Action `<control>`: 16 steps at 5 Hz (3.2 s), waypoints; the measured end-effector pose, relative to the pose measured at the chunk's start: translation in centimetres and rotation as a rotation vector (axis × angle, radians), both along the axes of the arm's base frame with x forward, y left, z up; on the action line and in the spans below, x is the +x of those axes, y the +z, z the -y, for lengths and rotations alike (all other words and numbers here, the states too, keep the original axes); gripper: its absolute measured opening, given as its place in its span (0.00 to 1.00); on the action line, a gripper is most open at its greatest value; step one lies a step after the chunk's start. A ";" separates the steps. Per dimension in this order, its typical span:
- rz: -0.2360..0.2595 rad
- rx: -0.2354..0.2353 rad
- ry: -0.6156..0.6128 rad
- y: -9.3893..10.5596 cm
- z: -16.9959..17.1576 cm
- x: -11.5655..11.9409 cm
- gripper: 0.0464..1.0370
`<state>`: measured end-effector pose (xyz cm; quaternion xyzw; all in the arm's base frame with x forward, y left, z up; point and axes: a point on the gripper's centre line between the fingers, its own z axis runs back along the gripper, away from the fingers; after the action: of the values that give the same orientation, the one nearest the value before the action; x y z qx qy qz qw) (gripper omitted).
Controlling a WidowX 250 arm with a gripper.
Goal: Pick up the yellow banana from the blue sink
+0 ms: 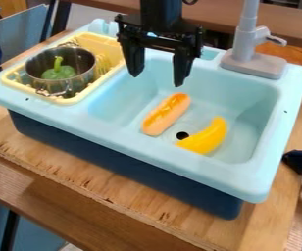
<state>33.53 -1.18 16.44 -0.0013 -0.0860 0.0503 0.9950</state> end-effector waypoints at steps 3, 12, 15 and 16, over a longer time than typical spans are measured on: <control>0.001 -0.064 -0.046 -3.2 3.3 0.4 0.96; -0.077 -0.204 -0.080 -8.1 6.9 1.6 0.38; -0.057 -0.146 -0.149 -6.4 6.7 1.3 0.37; -0.036 -0.141 -0.180 -5.8 6.4 1.5 0.37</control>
<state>35.01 -7.54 10.63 -0.0780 -0.0639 -0.0332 0.9943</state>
